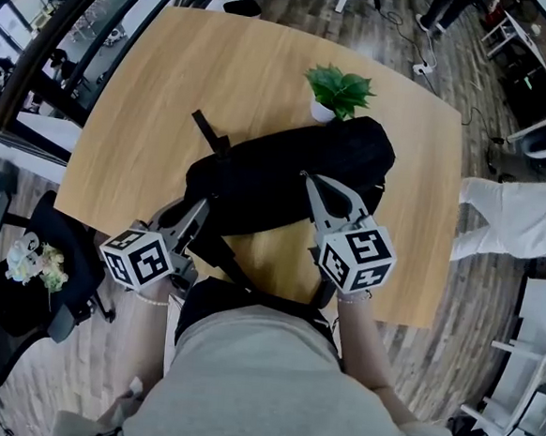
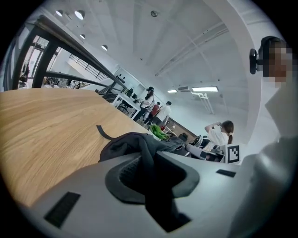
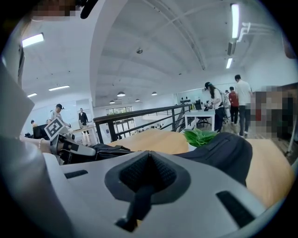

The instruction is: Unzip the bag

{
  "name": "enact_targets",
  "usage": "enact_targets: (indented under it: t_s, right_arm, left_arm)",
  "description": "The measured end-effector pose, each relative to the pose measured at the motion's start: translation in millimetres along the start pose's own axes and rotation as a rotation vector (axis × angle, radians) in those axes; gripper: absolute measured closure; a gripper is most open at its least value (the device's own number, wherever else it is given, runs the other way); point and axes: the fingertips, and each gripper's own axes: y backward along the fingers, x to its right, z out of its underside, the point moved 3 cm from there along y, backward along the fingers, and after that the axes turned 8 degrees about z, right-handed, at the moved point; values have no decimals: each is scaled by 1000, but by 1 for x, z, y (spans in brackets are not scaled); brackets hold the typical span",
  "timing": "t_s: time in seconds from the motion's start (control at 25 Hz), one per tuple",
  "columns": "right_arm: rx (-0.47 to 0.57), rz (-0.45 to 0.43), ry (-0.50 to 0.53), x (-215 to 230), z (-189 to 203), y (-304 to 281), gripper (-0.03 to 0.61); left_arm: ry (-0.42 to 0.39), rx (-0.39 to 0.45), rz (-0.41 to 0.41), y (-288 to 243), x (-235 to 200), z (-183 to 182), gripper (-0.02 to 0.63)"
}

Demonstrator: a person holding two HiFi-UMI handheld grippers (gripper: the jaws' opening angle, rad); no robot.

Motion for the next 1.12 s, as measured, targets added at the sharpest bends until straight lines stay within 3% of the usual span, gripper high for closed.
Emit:
enact_targets:
  t_s: [0.32,0.4,0.6,0.68,0.8,0.96,1.12]
  right_arm:
    - [-4,3,-1,20,1,4,568]
    - [-4,-8,-7,21,1,5,569]
    - [-1,-55,-10,20,1,9,569]
    - [0,-73,-9,20,1,10,569]
    - [3,-94,-9,19,1,11,569]
    - [10,-109,-13,17,0,13,569]
    - [12,-118,-13,16,0,15,569]
  left_arm:
    - [-96,-18,-84,1,8,7,521]
    - [-178,-52,-129,1,13,9,510]
    - [-444,-105,-298,9,30,-3,359]
    - [-557,-117,-284,1,51,-11,356]
    - [-688,-147,-196,-28,85,-13,356]
    - [-763,-216,-63,-72,115,2,356]
    - [-807,-304,-6,-102,126,23,357]
